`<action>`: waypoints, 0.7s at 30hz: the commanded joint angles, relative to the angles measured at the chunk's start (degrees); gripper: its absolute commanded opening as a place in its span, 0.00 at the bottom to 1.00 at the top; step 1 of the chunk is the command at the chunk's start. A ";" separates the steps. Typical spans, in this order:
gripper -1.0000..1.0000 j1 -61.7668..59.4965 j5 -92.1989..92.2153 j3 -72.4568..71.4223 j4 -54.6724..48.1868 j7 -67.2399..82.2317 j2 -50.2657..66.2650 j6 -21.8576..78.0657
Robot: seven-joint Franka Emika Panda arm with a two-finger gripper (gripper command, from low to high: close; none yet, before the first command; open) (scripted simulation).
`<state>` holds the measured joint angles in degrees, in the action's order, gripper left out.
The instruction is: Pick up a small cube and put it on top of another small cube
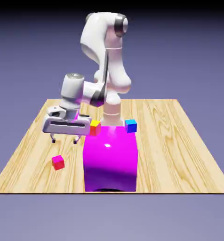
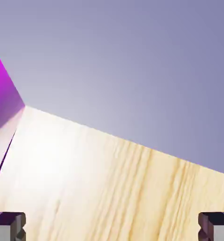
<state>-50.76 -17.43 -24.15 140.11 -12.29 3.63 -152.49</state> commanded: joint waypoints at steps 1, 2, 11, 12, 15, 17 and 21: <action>0.50 -1.61 -1.13 -0.55 0.03 1.63 1.56 0.44; 0.50 -3.69 -2.26 -1.09 0.07 3.27 3.13 0.87; 0.50 -11.34 -13.25 0.93 1.24 8.84 15.13 -0.77; 0.50 -10.09 -15.50 2.75 0.69 7.16 17.21 -2.13; 0.50 -7.06 -20.92 7.14 -0.62 3.09 22.23 -5.43; 0.00 -7.06 -20.92 7.14 -0.62 3.09 22.23 -5.43; 0.00 -12.06 -11.96 -0.11 1.55 9.81 13.94 0.02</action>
<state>-62.83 -29.37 -24.27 141.67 -2.47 17.56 -152.43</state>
